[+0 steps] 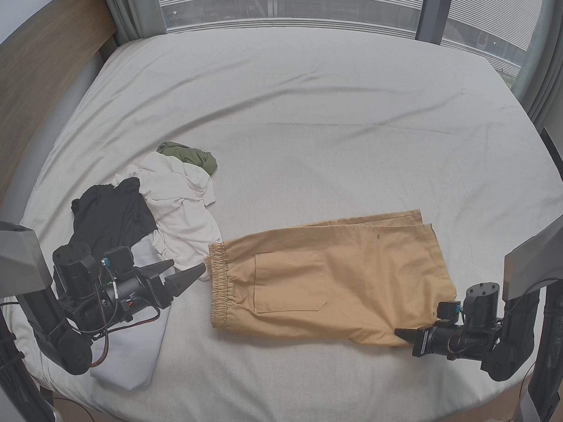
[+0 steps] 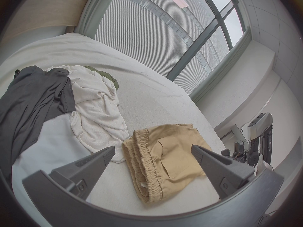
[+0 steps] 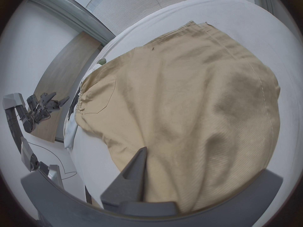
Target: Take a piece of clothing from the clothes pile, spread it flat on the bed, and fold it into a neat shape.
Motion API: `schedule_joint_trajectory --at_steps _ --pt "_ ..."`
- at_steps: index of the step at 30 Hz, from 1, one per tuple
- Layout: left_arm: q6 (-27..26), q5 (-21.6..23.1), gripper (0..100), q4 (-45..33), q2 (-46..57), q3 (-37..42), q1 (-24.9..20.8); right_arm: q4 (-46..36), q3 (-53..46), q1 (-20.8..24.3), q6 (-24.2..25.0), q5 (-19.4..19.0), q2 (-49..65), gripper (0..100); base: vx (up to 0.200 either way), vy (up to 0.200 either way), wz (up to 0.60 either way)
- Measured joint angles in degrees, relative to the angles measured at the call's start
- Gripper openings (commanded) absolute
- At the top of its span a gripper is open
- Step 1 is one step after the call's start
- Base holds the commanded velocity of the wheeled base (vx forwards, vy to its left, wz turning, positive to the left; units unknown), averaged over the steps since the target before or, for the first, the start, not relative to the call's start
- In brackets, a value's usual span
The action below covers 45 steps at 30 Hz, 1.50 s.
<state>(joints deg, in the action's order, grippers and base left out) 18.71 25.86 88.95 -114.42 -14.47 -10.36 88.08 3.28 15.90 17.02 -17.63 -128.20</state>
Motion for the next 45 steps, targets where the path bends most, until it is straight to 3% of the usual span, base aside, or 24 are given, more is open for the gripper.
schedule_joint_trajectory --at_steps 16,27,33,34,45 --pt "0.0 0.0 100 0.02 -0.71 0.15 -0.13 -5.74 -2.24 -3.58 -1.1 0.37 1.9 0 0.0 0.0 0.0" --pt "-0.05 -0.02 100 0.02 -1.82 0.23 -0.46 -15.57 -2.29 -6.39 -1.65 0.55 4.88 0 0.0 0.0 0.0" --pt "-0.07 -0.02 100 0.02 -2.47 0.33 -0.52 -13.32 -2.32 -6.51 -1.52 1.45 5.84 0 0.0 0.0 0.0" --pt "-0.09 -0.02 100 0.02 -2.54 0.33 -0.55 -12.45 -2.29 -6.47 -1.5 1.62 5.75 100 0.0 0.0 0.0" --pt "-0.05 -0.02 100 0.02 -2.61 0.28 -0.55 -3.07 -2.27 -5.81 -0.02 8.39 4.46 100 0.0 0.0 0.0"
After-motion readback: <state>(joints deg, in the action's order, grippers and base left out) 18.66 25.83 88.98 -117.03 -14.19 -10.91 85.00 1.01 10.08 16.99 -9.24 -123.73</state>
